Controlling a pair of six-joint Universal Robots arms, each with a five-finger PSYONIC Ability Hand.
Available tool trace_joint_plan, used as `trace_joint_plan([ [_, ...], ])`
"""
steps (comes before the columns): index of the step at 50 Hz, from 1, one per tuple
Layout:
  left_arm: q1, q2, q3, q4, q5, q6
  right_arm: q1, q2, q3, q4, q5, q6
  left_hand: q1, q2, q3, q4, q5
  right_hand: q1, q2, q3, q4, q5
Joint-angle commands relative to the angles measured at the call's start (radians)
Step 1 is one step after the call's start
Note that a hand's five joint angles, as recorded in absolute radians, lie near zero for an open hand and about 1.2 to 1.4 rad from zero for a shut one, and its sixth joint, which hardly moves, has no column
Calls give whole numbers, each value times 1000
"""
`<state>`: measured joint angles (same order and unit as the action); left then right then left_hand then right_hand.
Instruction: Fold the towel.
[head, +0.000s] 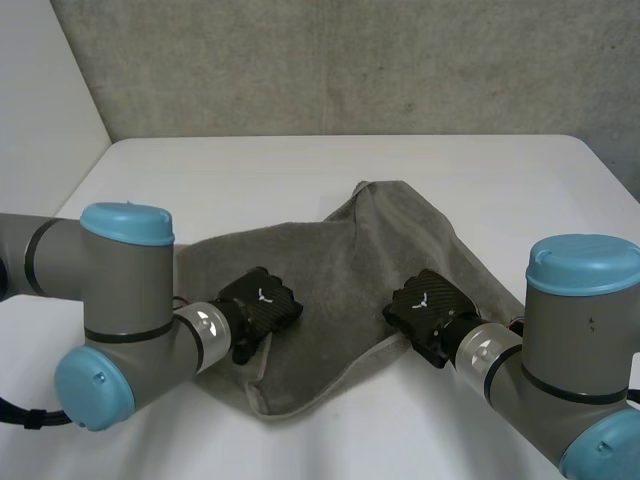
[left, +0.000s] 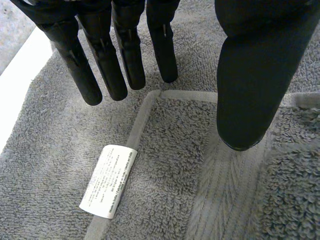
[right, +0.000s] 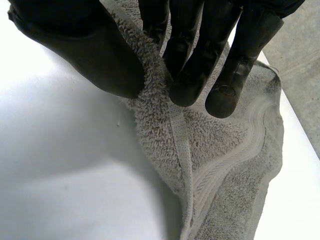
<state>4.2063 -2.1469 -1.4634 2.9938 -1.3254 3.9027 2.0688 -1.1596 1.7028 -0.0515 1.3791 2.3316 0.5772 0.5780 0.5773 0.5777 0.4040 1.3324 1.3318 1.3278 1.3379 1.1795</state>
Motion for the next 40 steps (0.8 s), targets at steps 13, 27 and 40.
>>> trace_joint_plan([
  [13, 1, -8, -8, 10, -12, 3, 1, 0, 0, -2, 0, 0, 364, 364, 364, 364, 363, 64, 64, 68, 58, 42],
  [27, 4, 7, -40, 14, -26, 3, -1, 0, 1, -2, 0, 0, 429, 428, 429, 428, 428, 64, 64, 68, 58, 42],
  [40, 4, 27, -58, 24, -38, 4, 1, 0, 1, -4, -2, -1, 27, 26, 27, 27, 26, 64, 64, 68, 58, 42],
])
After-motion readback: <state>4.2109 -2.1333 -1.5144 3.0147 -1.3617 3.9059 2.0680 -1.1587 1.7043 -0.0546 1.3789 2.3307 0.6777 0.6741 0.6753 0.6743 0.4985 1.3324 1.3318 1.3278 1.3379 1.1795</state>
